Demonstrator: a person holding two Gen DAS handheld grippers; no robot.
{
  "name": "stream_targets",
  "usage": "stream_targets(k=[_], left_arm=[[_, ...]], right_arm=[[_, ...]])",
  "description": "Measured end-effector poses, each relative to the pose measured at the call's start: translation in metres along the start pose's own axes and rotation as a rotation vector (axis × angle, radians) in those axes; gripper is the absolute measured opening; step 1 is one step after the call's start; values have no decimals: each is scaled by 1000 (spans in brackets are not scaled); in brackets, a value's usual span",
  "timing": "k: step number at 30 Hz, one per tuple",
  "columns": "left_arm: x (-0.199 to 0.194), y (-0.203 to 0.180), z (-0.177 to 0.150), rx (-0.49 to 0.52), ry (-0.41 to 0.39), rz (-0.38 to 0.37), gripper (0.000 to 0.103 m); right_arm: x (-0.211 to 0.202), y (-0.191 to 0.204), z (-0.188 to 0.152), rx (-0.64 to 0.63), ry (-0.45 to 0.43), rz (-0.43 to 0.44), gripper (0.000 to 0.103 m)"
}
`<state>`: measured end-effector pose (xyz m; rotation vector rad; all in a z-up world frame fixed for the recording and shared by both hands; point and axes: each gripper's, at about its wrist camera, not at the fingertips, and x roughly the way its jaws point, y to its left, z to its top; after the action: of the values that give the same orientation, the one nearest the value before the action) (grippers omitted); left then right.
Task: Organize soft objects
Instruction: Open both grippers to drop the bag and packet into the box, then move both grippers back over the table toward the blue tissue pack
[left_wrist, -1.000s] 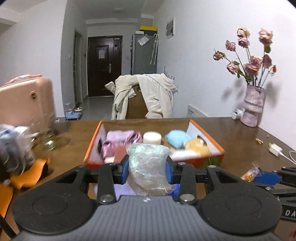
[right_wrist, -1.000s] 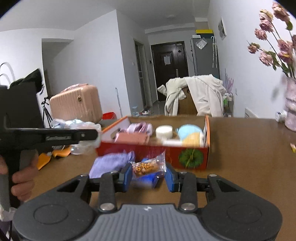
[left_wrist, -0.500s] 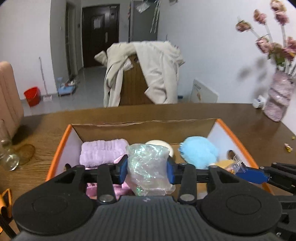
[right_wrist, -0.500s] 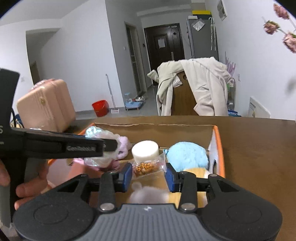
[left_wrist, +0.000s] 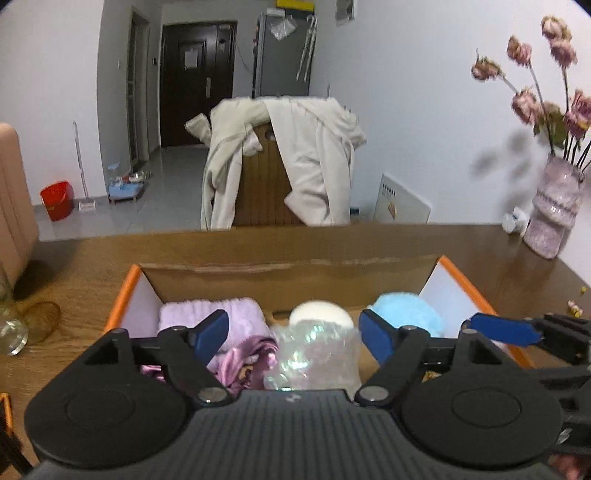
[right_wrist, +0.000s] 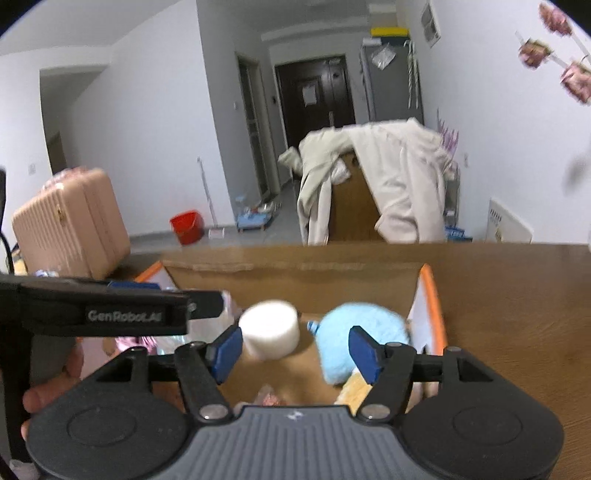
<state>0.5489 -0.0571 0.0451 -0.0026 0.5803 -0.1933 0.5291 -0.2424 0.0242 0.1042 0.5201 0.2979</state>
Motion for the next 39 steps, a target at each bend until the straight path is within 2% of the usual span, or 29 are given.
stream_targets(k=[5, 10, 15, 22, 26, 29, 33, 39], left_arm=[[-49, 5, -1, 8, -72, 32, 85], [-110, 6, -23, 27, -137, 82, 88], [-172, 3, -64, 36, -168, 109, 94], [-245, -3, -134, 9, -171, 111, 94], [-280, -4, -168, -15, -179, 106, 96], [-300, -3, -191, -13, -166, 129, 97], [-312, -3, -213, -4, -144, 148, 97], [-314, 0, -223, 0, -140, 166, 97]], right_arm=[[-49, 4, 5, -22, -63, 4, 70], [-102, 22, -10, -87, -81, 24, 72], [-152, 39, -48, -127, -67, 20, 76], [-202, 58, -113, -89, -8, 16, 76], [-233, 69, -139, -71, -8, -2, 78], [-252, 76, -158, -65, -12, -19, 85], [-267, 81, -178, -29, 1, -17, 86], [-263, 87, -188, -38, 29, -45, 86]])
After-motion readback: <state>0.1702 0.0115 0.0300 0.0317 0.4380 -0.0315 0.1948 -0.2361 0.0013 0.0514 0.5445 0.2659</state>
